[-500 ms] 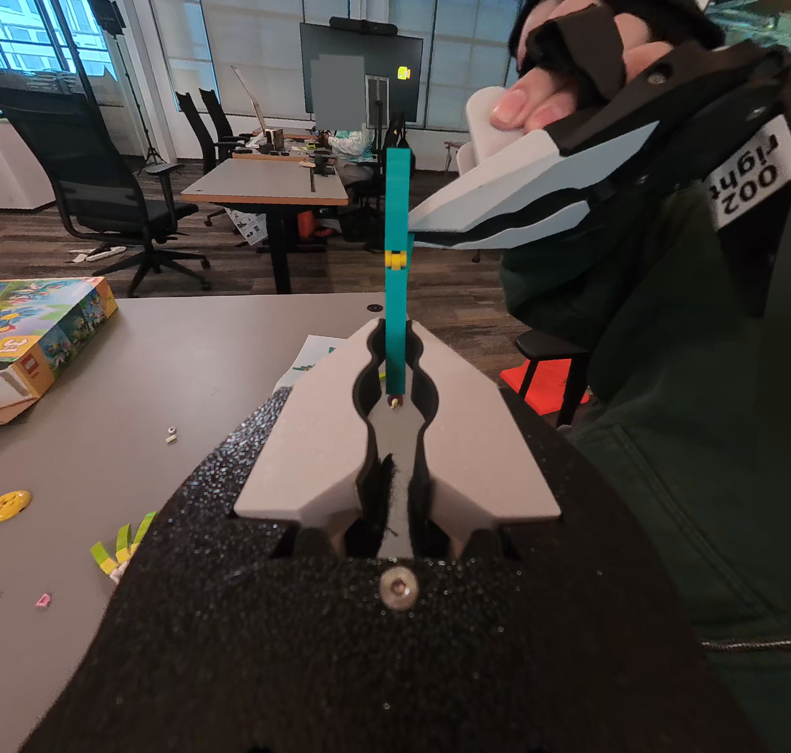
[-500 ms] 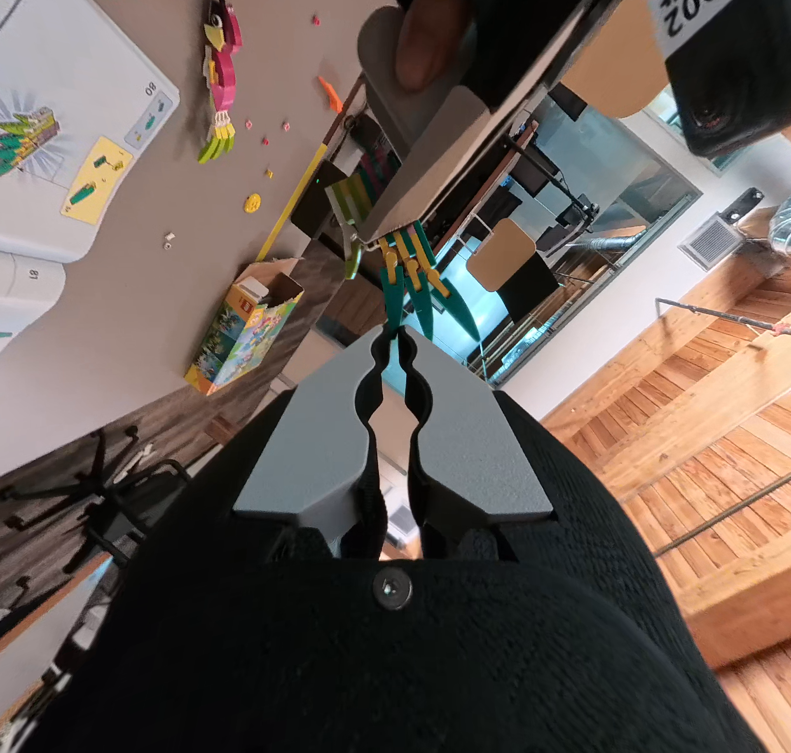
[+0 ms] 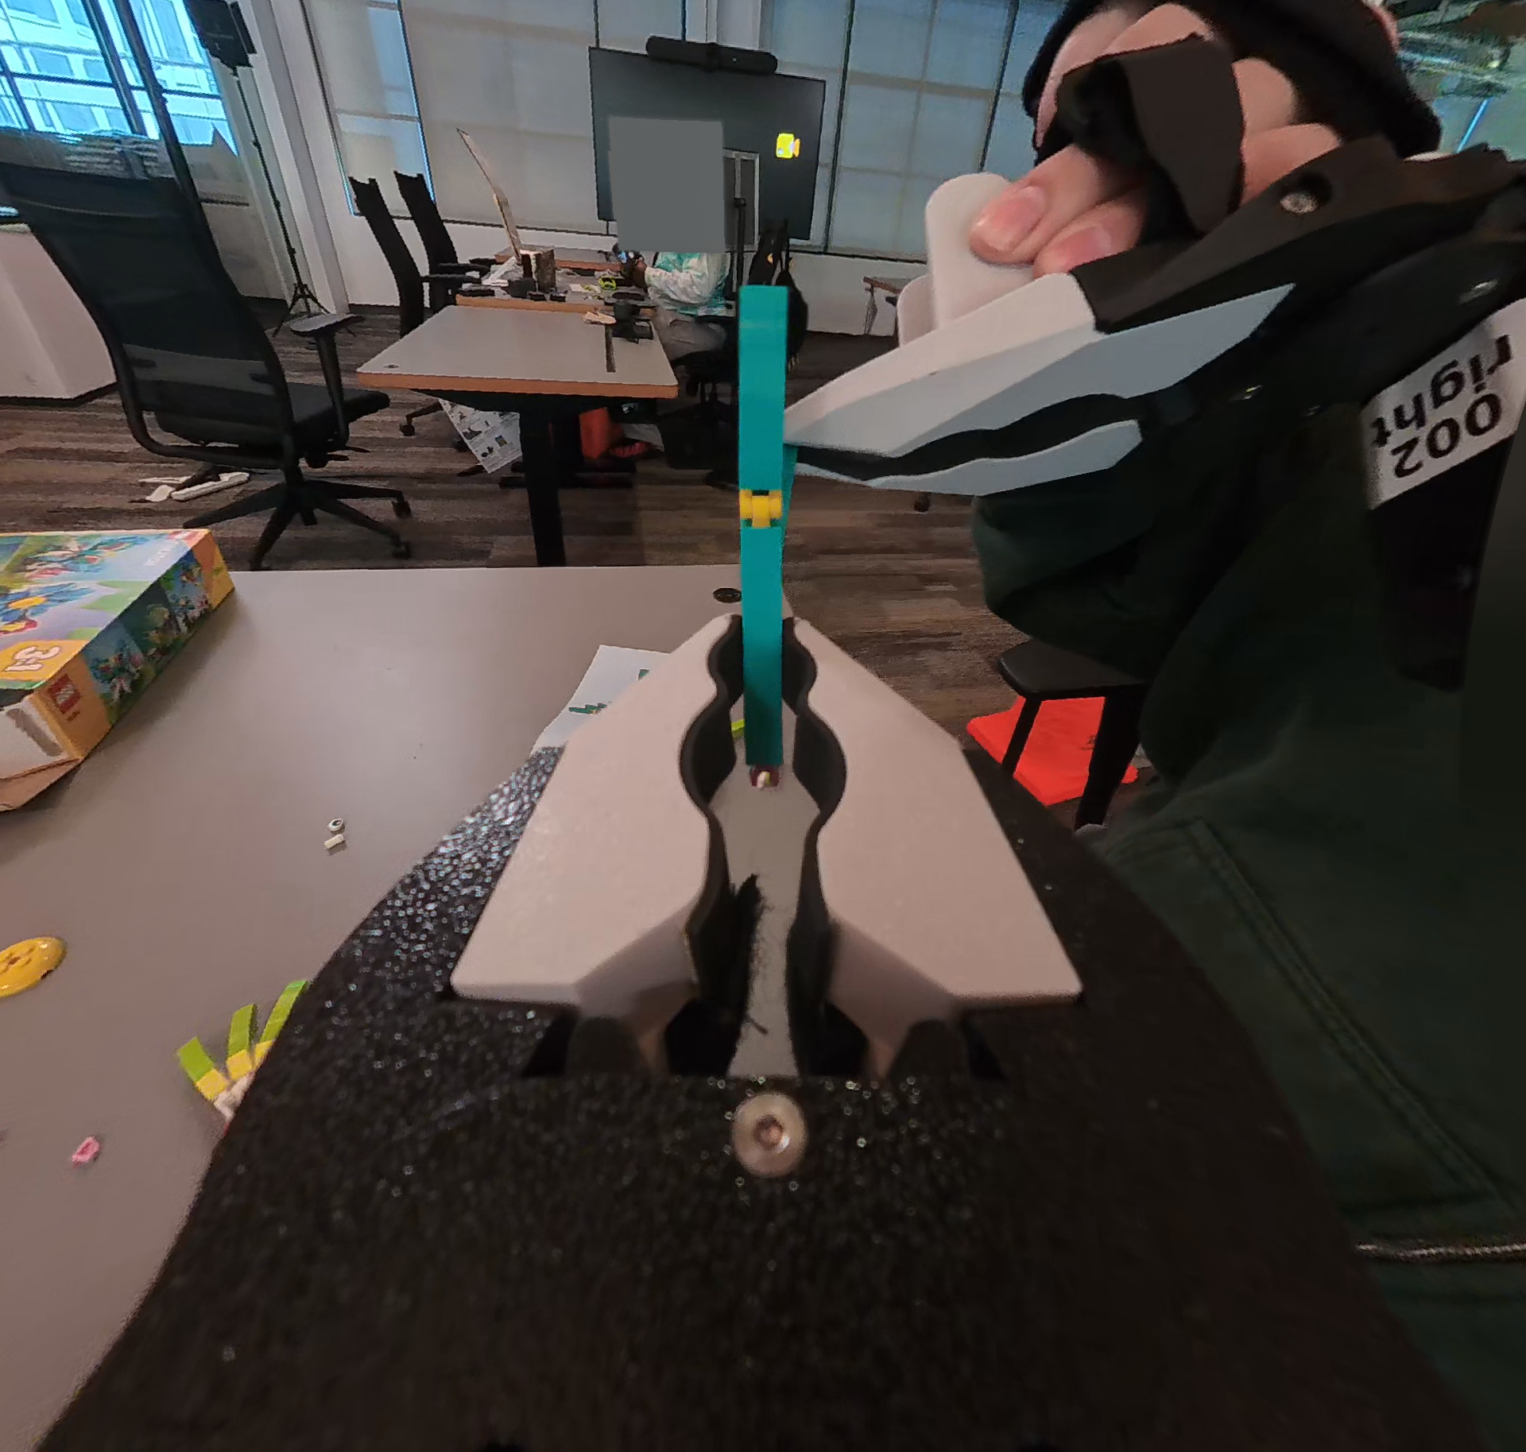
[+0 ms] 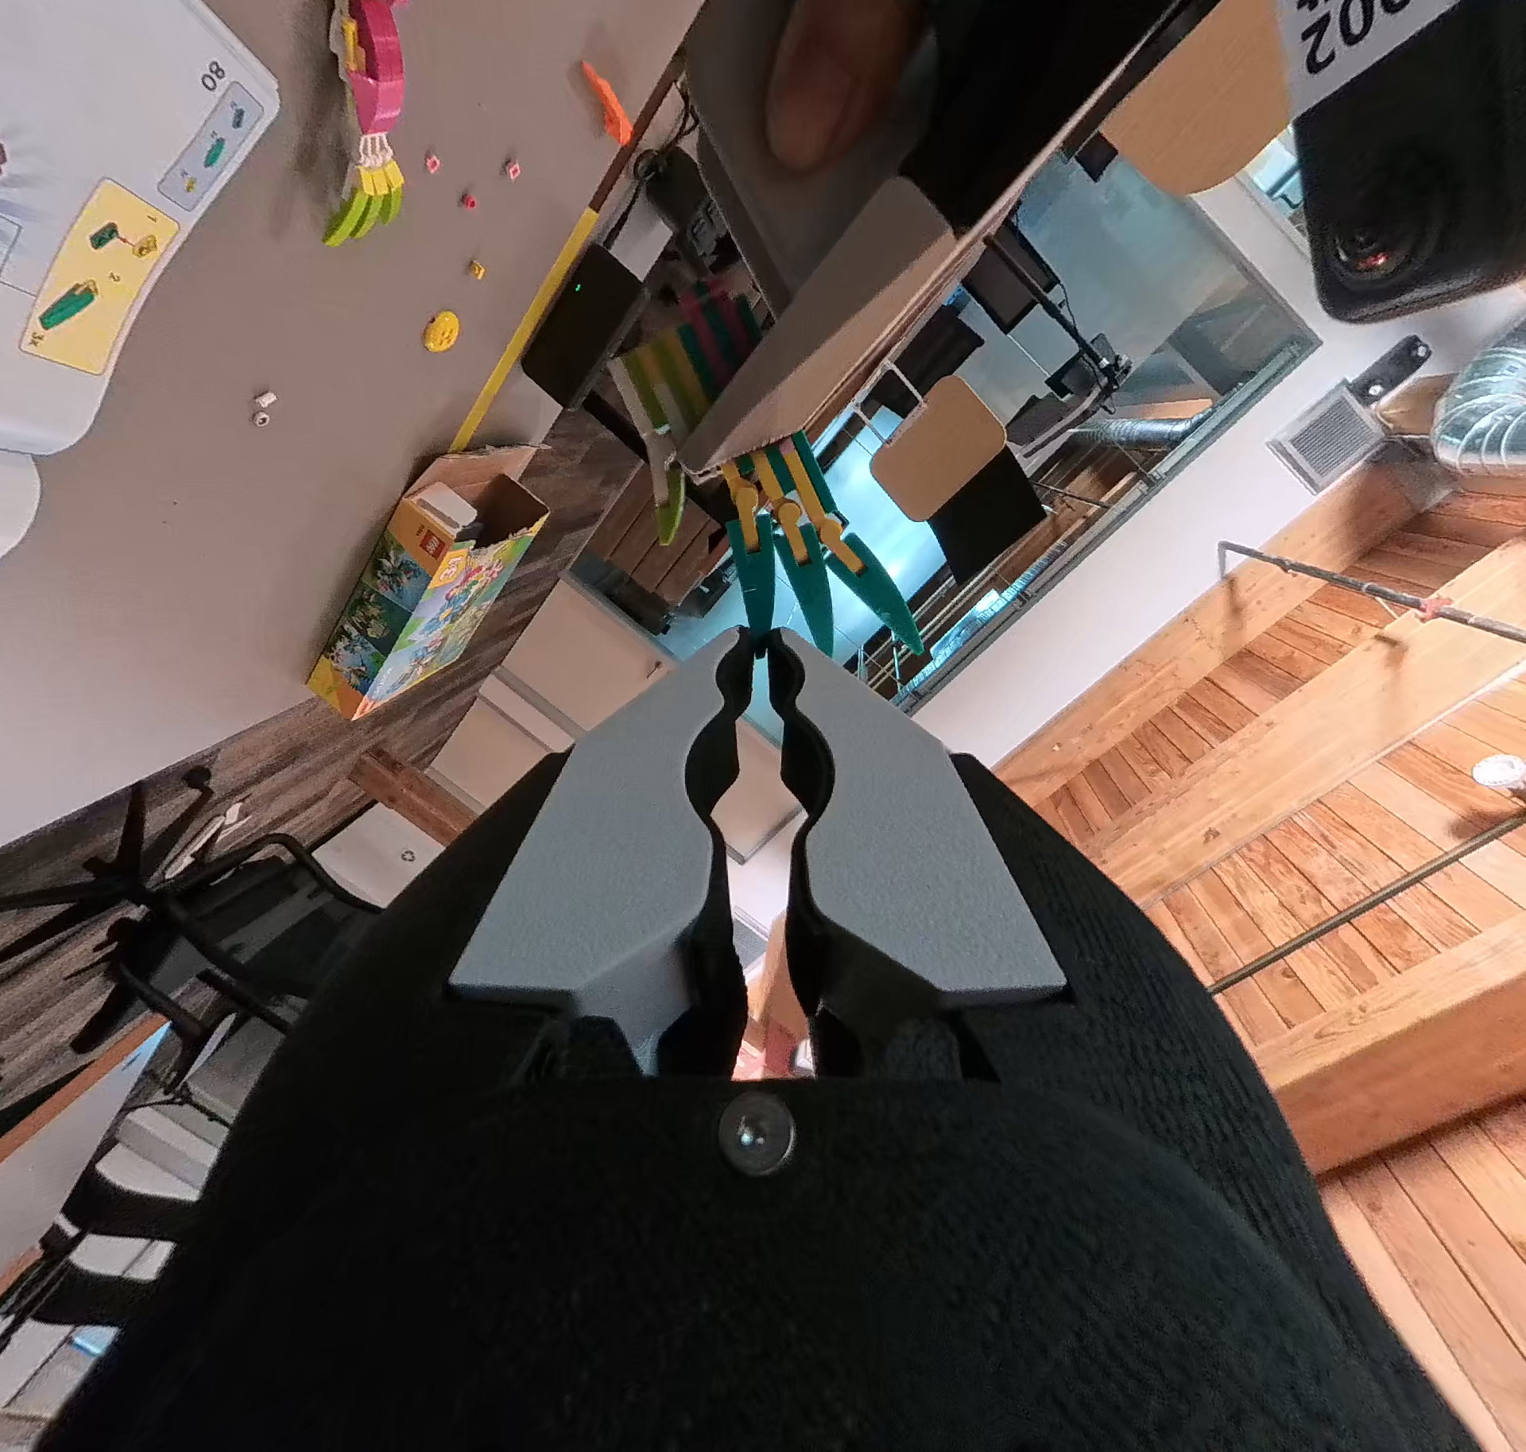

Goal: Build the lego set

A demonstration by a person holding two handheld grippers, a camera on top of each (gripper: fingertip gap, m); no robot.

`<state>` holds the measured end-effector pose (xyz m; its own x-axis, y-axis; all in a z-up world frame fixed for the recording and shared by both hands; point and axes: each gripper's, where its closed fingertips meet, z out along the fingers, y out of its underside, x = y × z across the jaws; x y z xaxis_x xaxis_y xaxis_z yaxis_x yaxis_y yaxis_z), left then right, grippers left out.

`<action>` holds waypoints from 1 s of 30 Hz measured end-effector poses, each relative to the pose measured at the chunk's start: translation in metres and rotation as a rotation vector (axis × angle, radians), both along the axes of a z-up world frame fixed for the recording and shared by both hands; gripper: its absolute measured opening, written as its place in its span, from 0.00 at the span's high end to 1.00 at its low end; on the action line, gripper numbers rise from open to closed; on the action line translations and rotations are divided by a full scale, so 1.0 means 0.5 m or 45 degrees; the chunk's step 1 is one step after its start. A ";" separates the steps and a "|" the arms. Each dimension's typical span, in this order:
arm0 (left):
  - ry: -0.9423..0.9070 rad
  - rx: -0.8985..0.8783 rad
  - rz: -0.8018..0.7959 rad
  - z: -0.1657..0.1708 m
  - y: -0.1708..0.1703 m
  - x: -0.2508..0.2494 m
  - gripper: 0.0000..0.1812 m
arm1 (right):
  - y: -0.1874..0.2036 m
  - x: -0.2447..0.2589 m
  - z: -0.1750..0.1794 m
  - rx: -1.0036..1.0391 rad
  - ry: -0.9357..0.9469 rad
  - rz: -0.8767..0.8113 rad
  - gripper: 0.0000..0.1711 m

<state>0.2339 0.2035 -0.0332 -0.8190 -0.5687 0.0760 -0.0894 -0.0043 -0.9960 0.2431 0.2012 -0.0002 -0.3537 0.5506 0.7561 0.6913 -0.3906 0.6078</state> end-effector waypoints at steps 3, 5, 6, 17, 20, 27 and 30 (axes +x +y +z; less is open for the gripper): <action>0.001 -0.013 -0.021 0.001 -0.007 -0.003 0.97 | 0.001 0.009 0.002 0.008 0.001 -0.013 0.99; 0.005 0.010 0.017 -0.005 -0.001 0.006 0.97 | 0.001 0.003 -0.004 -0.001 -0.014 -0.007 0.99; 0.009 0.003 0.008 -0.005 -0.001 0.004 0.97 | 0.001 0.002 -0.003 0.002 -0.025 -0.006 0.99; 0.017 -0.020 -0.039 -0.004 -0.013 -0.001 0.97 | 0.000 0.006 -0.001 0.011 -0.046 -0.006 0.99; 0.034 -0.059 -0.043 -0.005 -0.007 0.006 0.97 | 0.003 0.004 -0.001 0.031 -0.053 -0.010 0.99; -0.025 -0.205 -0.083 0.026 0.000 0.000 0.97 | 0.018 -0.003 0.034 0.260 0.237 -0.004 0.96; -0.114 -0.261 -0.077 0.050 0.008 -0.007 0.97 | 0.013 -0.007 0.067 0.433 0.472 0.016 0.88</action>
